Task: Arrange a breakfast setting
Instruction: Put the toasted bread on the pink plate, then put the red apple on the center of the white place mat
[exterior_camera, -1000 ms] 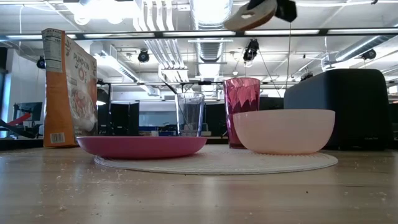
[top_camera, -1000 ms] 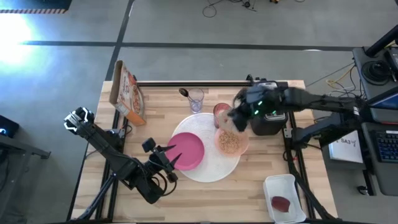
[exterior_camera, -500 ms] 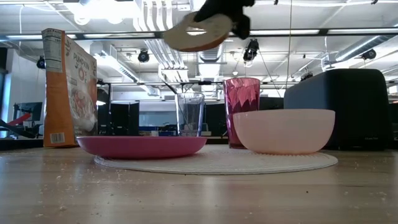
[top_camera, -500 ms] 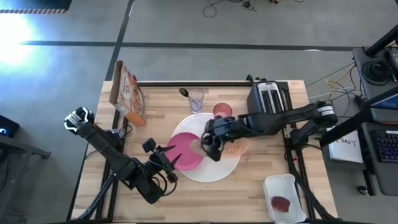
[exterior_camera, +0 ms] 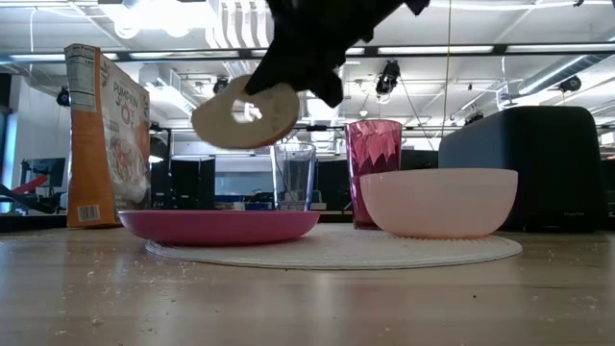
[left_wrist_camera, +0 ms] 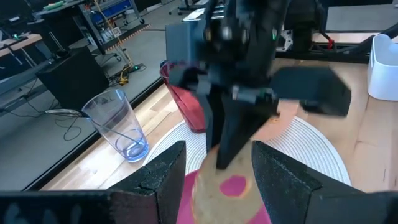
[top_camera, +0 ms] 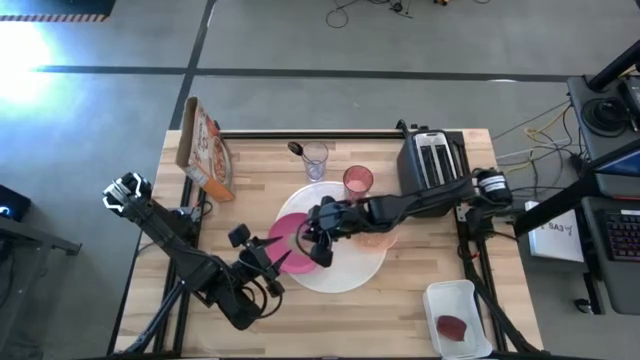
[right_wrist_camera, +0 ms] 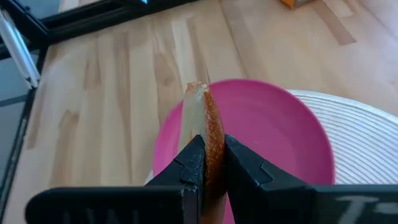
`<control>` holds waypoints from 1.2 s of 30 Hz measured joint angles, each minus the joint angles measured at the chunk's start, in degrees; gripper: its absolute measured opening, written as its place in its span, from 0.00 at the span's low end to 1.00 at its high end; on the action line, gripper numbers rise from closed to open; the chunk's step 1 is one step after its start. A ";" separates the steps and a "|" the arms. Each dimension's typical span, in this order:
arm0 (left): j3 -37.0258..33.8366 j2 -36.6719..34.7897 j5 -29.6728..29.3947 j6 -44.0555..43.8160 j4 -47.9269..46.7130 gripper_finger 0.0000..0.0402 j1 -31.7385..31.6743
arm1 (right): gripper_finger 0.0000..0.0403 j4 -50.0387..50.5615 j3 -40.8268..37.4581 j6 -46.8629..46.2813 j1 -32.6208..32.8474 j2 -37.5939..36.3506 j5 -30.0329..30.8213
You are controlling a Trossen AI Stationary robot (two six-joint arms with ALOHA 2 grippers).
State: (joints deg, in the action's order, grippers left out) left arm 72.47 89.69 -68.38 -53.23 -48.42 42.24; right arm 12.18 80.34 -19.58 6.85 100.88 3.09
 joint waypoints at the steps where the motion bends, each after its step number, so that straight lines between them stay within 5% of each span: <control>1: 0.00 0.00 0.00 -0.01 -0.02 0.41 0.00 | 0.09 -0.32 0.00 0.07 0.00 0.70 0.02; 19: -0.20 0.03 0.00 -0.29 0.28 0.41 -0.13 | 0.10 -2.75 0.00 0.17 -1.51 6.16 -0.04; 30: -0.32 0.03 0.00 -0.28 0.26 0.41 -0.13 | 0.33 -1.31 0.00 1.19 -2.11 5.12 -0.09; 36: -0.70 0.04 0.00 -0.93 0.18 0.41 -0.13 | 0.39 9.61 -0.01 1.08 -2.73 -1.79 -0.03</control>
State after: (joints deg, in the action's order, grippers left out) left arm 71.76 89.73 -68.38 -54.16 -48.24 42.11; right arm 21.79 80.32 -18.50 4.12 99.10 3.06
